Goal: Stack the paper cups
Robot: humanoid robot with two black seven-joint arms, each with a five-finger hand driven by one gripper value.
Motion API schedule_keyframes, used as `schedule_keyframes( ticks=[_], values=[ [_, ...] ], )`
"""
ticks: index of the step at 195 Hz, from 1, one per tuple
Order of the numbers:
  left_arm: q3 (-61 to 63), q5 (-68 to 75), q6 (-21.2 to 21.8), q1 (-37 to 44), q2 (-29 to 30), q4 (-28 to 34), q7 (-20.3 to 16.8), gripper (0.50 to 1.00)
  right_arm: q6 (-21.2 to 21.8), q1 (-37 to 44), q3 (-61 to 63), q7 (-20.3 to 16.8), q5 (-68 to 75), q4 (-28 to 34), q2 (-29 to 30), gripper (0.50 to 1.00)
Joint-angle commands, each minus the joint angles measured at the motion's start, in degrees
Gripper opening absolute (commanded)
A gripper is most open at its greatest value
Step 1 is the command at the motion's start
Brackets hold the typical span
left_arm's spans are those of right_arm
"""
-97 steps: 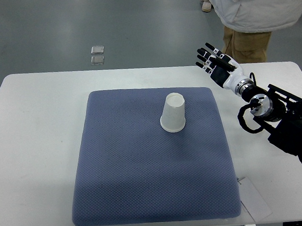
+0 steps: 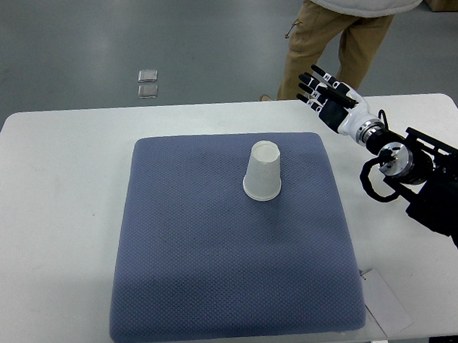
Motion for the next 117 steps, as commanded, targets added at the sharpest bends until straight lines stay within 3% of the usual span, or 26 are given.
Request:
schedule_keyframes(
  ticks=[1,54,82,117],
  values=[
    [0.04,-0.07,0.0,0.0,0.0,0.06,0.0,1.0,0.05,0.08,-0.09,0.0,0.01,0.0,0.0,0.915],
    [0.04,-0.07,0.0,0.0,0.0,-0.02,0.0,1.0,1.55,1.67,-0.27,-0.35,-2.45,0.7,-0.44,0.915],
    [0.04,-0.07,0.0,0.0,0.0,0.06,0.0,1.0,1.81,4.65,-1.58,-1.23,-7.02,2.81,-3.42,0.913],
    [0.04,-0.07,0.0,0.0,0.0,-0.11,0.0,1.0,2.25,15.46,-19.06,-2.64,-7.9,4.66,-9.66,0.913]
  ],
)
